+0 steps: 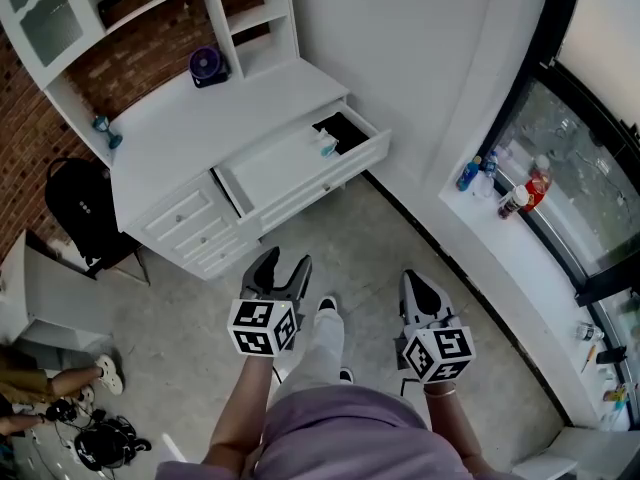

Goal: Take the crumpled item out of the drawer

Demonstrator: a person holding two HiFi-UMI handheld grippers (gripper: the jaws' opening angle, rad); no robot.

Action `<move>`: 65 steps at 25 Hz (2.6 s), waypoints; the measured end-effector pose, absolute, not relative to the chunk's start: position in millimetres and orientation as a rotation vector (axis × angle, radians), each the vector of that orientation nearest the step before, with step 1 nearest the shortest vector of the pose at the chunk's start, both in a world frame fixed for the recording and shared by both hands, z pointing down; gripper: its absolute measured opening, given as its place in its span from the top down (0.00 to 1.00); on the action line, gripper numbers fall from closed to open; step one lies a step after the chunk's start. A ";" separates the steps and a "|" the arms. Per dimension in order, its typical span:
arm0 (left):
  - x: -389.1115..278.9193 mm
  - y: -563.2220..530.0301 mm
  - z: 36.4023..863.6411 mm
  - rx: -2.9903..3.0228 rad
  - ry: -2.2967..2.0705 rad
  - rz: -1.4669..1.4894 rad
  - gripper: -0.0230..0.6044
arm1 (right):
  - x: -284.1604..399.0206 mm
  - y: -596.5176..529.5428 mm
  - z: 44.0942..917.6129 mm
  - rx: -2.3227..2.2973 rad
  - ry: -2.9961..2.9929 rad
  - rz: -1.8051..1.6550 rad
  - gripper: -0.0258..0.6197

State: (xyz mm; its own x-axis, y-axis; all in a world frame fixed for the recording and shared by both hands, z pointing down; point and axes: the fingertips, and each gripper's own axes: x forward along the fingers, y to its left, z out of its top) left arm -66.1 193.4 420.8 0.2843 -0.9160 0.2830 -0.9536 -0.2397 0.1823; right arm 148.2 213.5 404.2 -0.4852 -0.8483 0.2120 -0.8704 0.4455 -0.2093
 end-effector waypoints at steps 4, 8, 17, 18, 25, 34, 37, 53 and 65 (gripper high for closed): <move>-77.6 148.5 426.8 2.241 -1.698 0.172 0.58 | 138.9 177.2 407.3 1.556 -2.601 0.452 0.96; -95.0 99.7 430.6 2.237 -1.693 0.170 0.58 | 124.7 132.7 408.0 1.572 -2.589 0.453 0.96; -125.1 -12.0 432.7 2.237 -1.662 0.178 0.56 | 93.8 27.8 406.1 1.595 -2.552 0.466 0.96; -127.8 -23.8 434.0 2.241 -1.658 0.186 0.56 | 90.5 17.8 407.3 1.598 -2.548 0.471 0.96; -141.1 -93.8 444.0 2.249 -1.623 0.224 0.52 | 79.4 -43.1 413.7 1.641 -2.503 0.492 0.96; -140.4 -144.7 460.7 2.263 -1.580 0.281 0.50 | 69.8 -82.4 425.6 1.628 -2.476 0.527 0.96; -137.3 -158.3 469.7 2.263 -1.562 0.307 0.49 | 70.8 -95.9 428.1 1.622 -2.478 0.528 0.96; -116.5 -242.9 549.3 2.207 -1.440 0.608 0.46 | 90.1 -174.1 437.8 1.601 -2.476 0.563 0.96; -92.8 -295.2 621.8 2.146 -1.332 0.833 0.46 | 113.4 -209.6 454.2 1.618 -2.423 0.614 0.96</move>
State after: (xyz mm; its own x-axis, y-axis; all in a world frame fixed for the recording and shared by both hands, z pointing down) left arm -92.8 -295.2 621.8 0.3420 -0.6168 0.7089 -0.9075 -0.4127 0.0787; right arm 113.4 -209.6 454.2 -0.3998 -0.8450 0.3552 -0.9122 0.3288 -0.2444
